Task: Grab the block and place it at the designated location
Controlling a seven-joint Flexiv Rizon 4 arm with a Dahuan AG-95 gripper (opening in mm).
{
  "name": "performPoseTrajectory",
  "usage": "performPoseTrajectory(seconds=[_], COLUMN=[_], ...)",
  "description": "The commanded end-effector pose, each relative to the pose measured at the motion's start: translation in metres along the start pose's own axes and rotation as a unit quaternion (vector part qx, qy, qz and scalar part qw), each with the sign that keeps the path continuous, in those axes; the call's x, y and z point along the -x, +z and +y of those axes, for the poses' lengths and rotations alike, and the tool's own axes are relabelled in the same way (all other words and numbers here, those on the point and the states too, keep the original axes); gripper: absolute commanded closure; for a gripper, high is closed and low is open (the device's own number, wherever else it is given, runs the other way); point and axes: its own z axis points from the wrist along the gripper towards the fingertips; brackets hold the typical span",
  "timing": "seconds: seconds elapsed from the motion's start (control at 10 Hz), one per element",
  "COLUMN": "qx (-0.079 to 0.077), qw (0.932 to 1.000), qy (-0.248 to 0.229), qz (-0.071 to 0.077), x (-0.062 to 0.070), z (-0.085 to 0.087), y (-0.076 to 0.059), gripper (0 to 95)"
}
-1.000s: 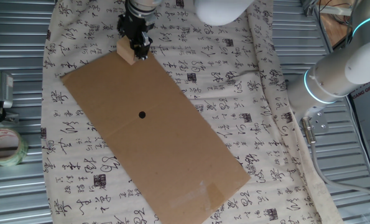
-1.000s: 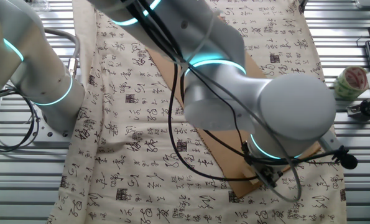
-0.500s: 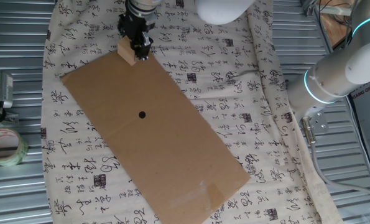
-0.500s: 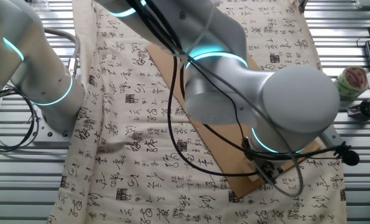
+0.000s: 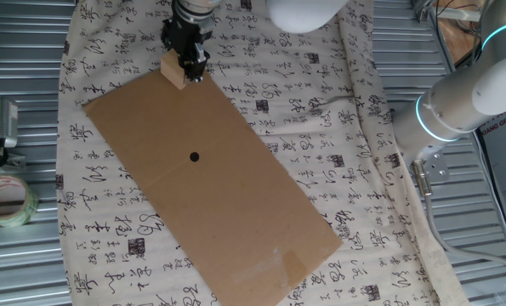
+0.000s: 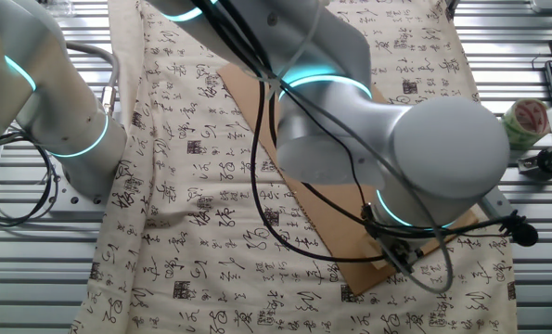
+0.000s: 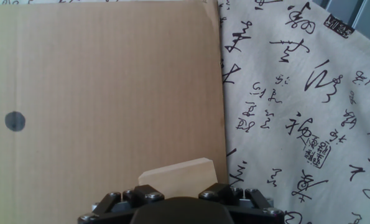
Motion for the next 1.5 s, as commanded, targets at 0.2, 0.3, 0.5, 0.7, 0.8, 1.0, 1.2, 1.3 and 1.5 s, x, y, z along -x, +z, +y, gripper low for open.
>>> performPoseTrajectory(seconds=[0.2,0.3,0.5,0.7,0.8,1.0,1.2,1.3,1.5], qx=[0.000,0.000,0.000,0.001,0.003,0.008,0.014,0.017,0.019], qw=[1.0000,1.0000,1.0000,1.0000,1.0000,0.9999,0.9998,0.9996,0.9992], qy=[0.000,-0.003,-0.004,-0.007,-0.009,-0.007,-0.012,-0.021,-0.034], qz=[0.002,0.002,0.001,0.001,0.000,0.000,0.009,0.013,0.014], x=[-0.0009,-0.0009,-0.0008,-0.0008,-0.0008,-0.0008,-0.0008,-0.0008,-0.0008], z=[0.0000,0.0000,0.0001,0.0001,0.0001,0.0001,0.0001,0.0001,0.0001], y=[-0.0002,-0.0002,-0.0002,-0.0002,-0.0002,-0.0002,-0.0002,-0.0002,-0.0002], gripper=[95.0,95.0,95.0,95.0,95.0,95.0,95.0,95.0,95.0])
